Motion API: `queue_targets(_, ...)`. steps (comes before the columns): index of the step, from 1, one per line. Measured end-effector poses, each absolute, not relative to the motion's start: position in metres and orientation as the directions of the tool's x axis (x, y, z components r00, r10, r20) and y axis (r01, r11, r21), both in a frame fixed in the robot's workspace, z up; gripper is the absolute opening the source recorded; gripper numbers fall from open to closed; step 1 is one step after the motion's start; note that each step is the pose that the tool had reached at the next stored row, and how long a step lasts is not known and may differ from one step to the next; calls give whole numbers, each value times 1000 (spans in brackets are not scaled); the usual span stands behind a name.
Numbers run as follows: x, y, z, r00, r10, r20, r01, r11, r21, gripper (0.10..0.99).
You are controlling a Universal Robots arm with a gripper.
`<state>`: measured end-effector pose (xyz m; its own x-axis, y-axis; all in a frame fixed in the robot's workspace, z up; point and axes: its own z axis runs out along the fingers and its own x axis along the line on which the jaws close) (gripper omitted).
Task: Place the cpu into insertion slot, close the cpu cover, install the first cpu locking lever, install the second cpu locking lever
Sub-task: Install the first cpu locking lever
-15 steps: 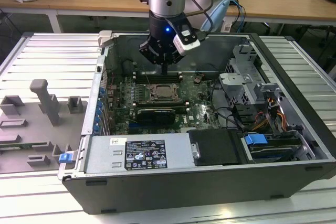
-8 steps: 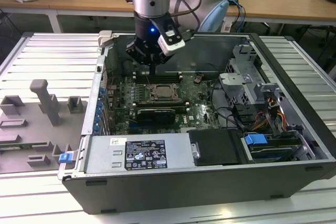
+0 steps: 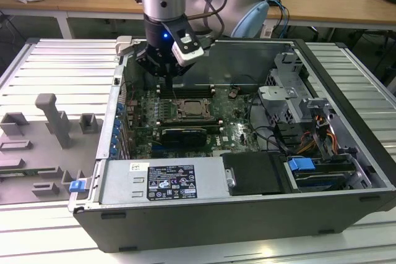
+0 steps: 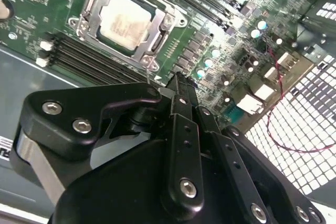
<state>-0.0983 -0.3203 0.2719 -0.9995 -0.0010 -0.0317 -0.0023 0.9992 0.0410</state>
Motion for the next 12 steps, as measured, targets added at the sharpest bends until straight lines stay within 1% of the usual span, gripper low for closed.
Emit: queue_targets(12, -107, -312, 267, -1000, -1, -32, -2, 999, 41, 106)
